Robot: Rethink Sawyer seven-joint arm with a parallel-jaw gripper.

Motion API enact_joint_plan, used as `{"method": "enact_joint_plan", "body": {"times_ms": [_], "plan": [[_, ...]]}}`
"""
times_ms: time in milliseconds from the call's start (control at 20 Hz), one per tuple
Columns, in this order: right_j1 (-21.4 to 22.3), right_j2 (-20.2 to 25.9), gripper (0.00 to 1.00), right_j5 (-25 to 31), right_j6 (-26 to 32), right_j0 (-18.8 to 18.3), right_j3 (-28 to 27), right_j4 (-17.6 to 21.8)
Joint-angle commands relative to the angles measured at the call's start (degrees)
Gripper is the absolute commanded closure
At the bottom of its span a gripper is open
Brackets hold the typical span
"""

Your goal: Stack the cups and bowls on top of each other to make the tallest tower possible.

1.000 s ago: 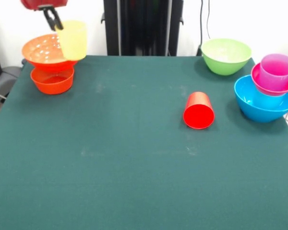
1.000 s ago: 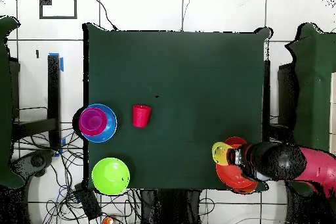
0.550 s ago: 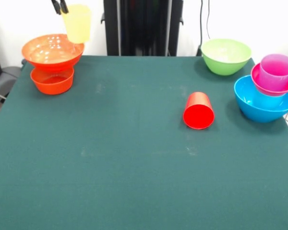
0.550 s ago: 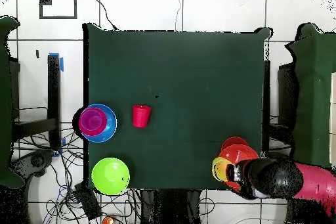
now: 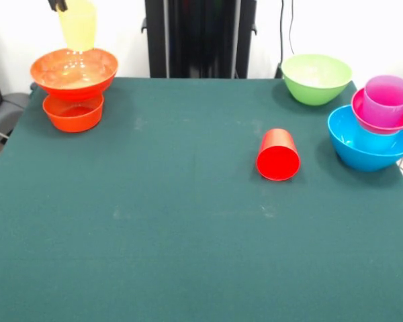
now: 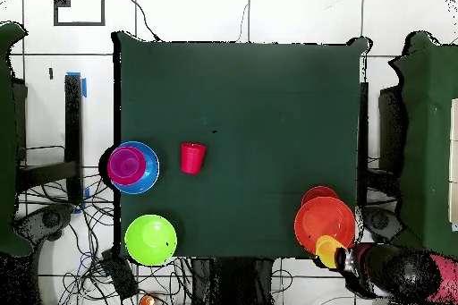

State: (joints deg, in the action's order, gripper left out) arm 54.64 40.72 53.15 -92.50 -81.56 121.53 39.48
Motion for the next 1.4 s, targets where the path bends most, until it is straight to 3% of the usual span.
{"method": "enact_joint_plan", "body": {"times_ms": [50,250,500,850,1400], "plan": [[-3.3,-0.6,1.0,-4.0,8.5,0.7,3.2,6.8],[-6.2,-1.1,1.0,-7.7,4.8,1.2,4.2,8.5],[-7.0,-0.5,1.0,-9.0,3.8,2.5,4.3,7.8],[-6.2,2.0,1.0,-9.2,4.3,4.0,2.5,3.4],[-7.8,0.3,1.0,-8.6,7.7,4.8,-0.2,8.2]]}}
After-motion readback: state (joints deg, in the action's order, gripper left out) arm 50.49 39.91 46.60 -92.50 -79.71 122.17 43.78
